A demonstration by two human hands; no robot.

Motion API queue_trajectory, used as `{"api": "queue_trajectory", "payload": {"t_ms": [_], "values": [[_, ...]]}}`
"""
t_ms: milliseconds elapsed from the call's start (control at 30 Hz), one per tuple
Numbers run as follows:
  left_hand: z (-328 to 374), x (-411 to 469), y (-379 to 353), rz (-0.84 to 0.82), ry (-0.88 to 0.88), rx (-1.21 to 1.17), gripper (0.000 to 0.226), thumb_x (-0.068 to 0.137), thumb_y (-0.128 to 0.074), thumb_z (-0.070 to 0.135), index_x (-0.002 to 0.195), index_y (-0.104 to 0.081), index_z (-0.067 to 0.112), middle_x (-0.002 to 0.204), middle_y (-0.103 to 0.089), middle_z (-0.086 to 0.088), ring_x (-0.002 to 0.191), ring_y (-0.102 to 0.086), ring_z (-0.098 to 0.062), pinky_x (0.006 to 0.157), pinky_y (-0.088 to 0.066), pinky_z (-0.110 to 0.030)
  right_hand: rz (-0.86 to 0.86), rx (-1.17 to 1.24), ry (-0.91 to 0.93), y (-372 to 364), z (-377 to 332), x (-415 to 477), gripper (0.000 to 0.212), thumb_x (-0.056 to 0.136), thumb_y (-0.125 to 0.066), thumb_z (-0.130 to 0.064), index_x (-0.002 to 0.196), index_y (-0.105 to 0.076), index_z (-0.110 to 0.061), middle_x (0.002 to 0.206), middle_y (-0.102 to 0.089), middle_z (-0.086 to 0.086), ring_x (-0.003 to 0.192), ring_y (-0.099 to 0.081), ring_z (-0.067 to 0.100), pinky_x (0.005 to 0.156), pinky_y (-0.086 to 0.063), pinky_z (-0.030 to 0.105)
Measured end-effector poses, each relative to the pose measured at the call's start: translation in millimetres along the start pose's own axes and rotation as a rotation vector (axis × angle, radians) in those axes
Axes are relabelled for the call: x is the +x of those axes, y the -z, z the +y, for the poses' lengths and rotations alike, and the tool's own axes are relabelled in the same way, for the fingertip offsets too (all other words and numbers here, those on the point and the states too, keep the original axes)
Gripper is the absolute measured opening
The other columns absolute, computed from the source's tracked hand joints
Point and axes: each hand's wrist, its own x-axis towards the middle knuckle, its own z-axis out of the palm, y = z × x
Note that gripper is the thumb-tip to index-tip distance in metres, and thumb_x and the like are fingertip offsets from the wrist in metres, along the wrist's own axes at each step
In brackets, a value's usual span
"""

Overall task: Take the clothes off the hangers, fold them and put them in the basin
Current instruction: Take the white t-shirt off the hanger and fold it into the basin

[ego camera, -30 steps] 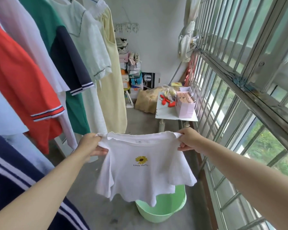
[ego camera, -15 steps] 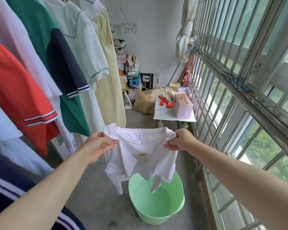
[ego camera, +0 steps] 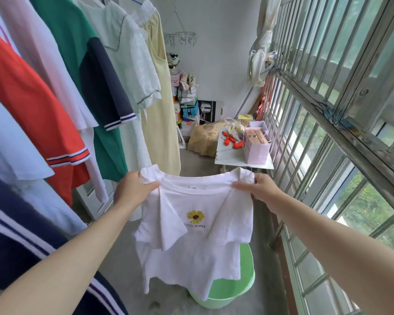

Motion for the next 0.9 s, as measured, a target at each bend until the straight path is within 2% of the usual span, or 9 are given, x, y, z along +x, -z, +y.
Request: {"api": "queue_trajectory", "payload": {"t_ms": [100, 233, 333, 433, 500, 600, 700, 833, 900], "values": [[-1.6, -0.1, -5.0, -0.039, 0.042, 0.028, 0.028, 0.072, -0.076, 0.035, 0.079, -0.060, 0.012, 0.080, -0.063, -0.008, 0.080, -0.059, -0.029, 0.067, -0.044, -0.030, -0.015, -0.102, 0.009, -5.1, 4.4, 4.2, 0.019, 0.078, -0.077, -0.015, 0.084, -0.070, 0.001, 0.076, -0.068, 0.006, 0.066, -0.064, 0.012, 0.063, -0.049, 0.020], [-6.2, 1.4, -9.6, -0.105, 0.129, -0.334, 0.026, 0.065, -0.078, 0.026, 0.076, -0.063, 0.008, 0.076, -0.064, -0.006, 0.078, -0.062, -0.024, 0.064, -0.042, -0.028, 0.015, -0.074, -0.023, -12.4, 6.8, 8.6, 0.016, 0.079, -0.075, -0.018, 0.084, -0.071, -0.004, 0.085, -0.069, 0.010, 0.074, -0.064, 0.016, 0.075, -0.052, 0.029], [-14.0, 3.6, -9.8, -0.215, 0.241, -0.449, 0.017, 0.075, -0.077, 0.016, 0.081, -0.061, 0.012, 0.079, -0.065, -0.007, 0.074, -0.061, -0.024, 0.057, -0.040, -0.024, 0.030, -0.176, -0.037, -10.6, 12.0, 13.1, 0.025, 0.079, -0.074, -0.021, 0.086, -0.070, 0.002, 0.079, -0.067, 0.009, 0.072, -0.061, 0.017, 0.067, -0.046, 0.027], [-16.5, 1.4, -13.7, -0.290, 0.275, -0.407, 0.022, 0.077, -0.075, 0.016, 0.076, -0.053, 0.012, 0.067, -0.053, -0.010, 0.049, -0.047, -0.018, 0.046, -0.029, -0.019, 0.056, -0.366, -0.063, -14.9, 18.4, 14.0, 0.031, 0.078, -0.072, -0.029, 0.083, -0.066, 0.001, 0.069, -0.057, 0.002, 0.061, -0.051, 0.014, 0.054, -0.035, 0.024], [-14.8, -1.6, -14.1, -0.281, 0.285, -0.369, 0.030, 0.069, -0.077, 0.022, 0.074, -0.049, 0.012, 0.061, -0.046, -0.008, 0.040, -0.038, -0.016, 0.041, -0.024, -0.017, 0.076, -0.422, -0.074, -18.9, 19.8, 14.6, 0.034, 0.077, -0.072, -0.033, 0.081, -0.063, 0.000, 0.071, -0.056, 0.004, 0.062, -0.050, 0.015, 0.053, -0.033, 0.026], [-14.7, -2.5, -18.1, -0.196, 0.302, -0.375, 0.039, 0.052, -0.069, 0.035, 0.079, -0.057, 0.009, 0.075, -0.062, -0.009, 0.062, -0.058, -0.024, 0.055, -0.042, -0.027, 0.108, -0.422, -0.082, -25.7, 20.7, 16.9, 0.038, 0.076, -0.072, -0.036, 0.084, -0.062, 0.000, 0.075, -0.057, 0.006, 0.068, -0.053, 0.018, 0.058, -0.035, 0.028], [-8.8, -6.6, -26.4, -0.128, 0.312, -0.432, 0.036, 0.066, -0.073, 0.027, 0.092, -0.061, 0.006, 0.091, -0.066, -0.011, 0.089, -0.064, -0.030, 0.072, -0.045, -0.031, 0.095, -0.279, -0.114, -36.3, 18.3, 17.3, 0.034, 0.077, -0.069, -0.029, 0.088, -0.065, 0.003, 0.074, -0.060, 0.007, 0.066, -0.055, 0.020, 0.059, -0.039, 0.028], [5.7, -13.5, -37.8, -0.175, 0.362, -0.709, 0.022, 0.077, -0.071, 0.011, 0.096, -0.060, 0.007, 0.095, -0.066, -0.013, 0.092, -0.064, -0.029, 0.081, -0.050, -0.036, 0.089, -0.096, -0.147, -48.6, 13.9, 15.4, 0.010, 0.077, -0.065, -0.015, 0.077, -0.063, -0.005, 0.069, -0.056, 0.007, 0.061, -0.051, 0.021, 0.053, -0.040, 0.025], [10.8, -15.2, -43.3, -0.165, 0.383, -0.781, 0.015, 0.081, -0.069, 0.006, 0.091, -0.058, 0.008, 0.092, -0.065, -0.013, 0.090, -0.064, -0.028, 0.085, -0.051, -0.039, 0.093, 0.003, -0.160, -53.9, 12.8, 13.7, 0.011, 0.076, -0.064, -0.011, 0.082, -0.066, -0.002, 0.072, -0.059, 0.009, 0.065, -0.054, 0.022, 0.058, -0.049, 0.031]]}}
